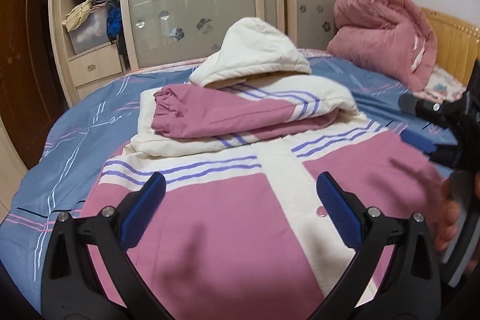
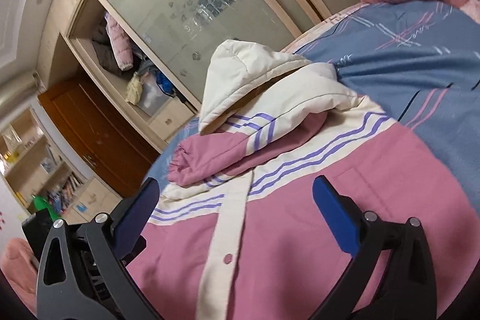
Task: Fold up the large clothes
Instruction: 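Grasp the cream hood with the left tool and pull it further over the sleeves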
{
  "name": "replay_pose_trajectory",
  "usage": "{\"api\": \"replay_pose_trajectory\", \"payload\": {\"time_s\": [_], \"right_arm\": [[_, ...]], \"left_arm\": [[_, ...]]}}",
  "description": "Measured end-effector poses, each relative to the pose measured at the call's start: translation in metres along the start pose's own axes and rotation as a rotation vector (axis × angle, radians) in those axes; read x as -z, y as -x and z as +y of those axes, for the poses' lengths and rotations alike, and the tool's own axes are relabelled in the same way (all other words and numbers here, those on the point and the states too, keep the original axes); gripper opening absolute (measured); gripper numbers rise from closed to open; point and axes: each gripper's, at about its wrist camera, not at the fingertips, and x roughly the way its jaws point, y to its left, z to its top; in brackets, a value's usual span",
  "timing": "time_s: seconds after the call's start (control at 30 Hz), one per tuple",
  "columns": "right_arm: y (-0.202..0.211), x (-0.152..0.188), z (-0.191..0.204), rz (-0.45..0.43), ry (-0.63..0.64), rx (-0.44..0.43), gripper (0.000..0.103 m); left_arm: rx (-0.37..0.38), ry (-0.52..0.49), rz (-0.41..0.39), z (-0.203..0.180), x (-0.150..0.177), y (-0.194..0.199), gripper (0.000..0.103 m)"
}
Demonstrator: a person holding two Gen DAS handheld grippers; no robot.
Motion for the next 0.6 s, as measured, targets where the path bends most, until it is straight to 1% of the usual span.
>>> {"api": "replay_pose_trajectory", "payload": {"time_s": [0.07, 0.2, 0.23, 0.3, 0.33, 0.4, 0.47, 0.5, 0.53, 0.6], "right_arm": [[0.000, -0.002, 0.003, -0.003, 0.034, 0.021, 0.102], [0.001, -0.006, 0.006, -0.009, 0.089, 0.055, 0.102], [0.001, -0.008, 0.005, -0.012, 0.092, 0.061, 0.102], [0.005, -0.013, -0.002, -0.030, 0.078, 0.076, 0.102], [0.006, -0.015, -0.004, -0.032, 0.075, 0.078, 0.102], [0.008, -0.020, -0.010, -0.035, 0.077, 0.101, 0.102], [0.011, -0.024, -0.013, -0.030, 0.077, 0.107, 0.102], [0.012, -0.026, -0.015, -0.031, 0.076, 0.104, 0.102], [0.015, -0.027, -0.017, -0.033, 0.072, 0.103, 0.102], [0.020, -0.032, -0.025, -0.043, 0.052, 0.101, 0.102]], "left_arm": [[-0.005, 0.002, 0.021, -0.003, 0.000, -0.005, 0.101], [0.019, 0.022, 0.035, -0.008, -0.007, -0.009, 0.101], [0.036, 0.041, 0.045, -0.008, -0.013, -0.012, 0.101], [0.084, 0.096, 0.061, -0.005, -0.024, -0.016, 0.101], [0.125, 0.143, 0.071, -0.002, -0.033, -0.020, 0.101], [0.191, 0.204, 0.084, 0.002, -0.052, -0.030, 0.101], [0.257, 0.264, 0.113, 0.004, -0.075, -0.049, 0.101], [0.275, 0.285, 0.123, 0.004, -0.084, -0.057, 0.101], [0.323, 0.324, 0.136, 0.004, -0.101, -0.073, 0.101], [0.392, 0.378, 0.152, 0.001, -0.119, -0.098, 0.101]]}}
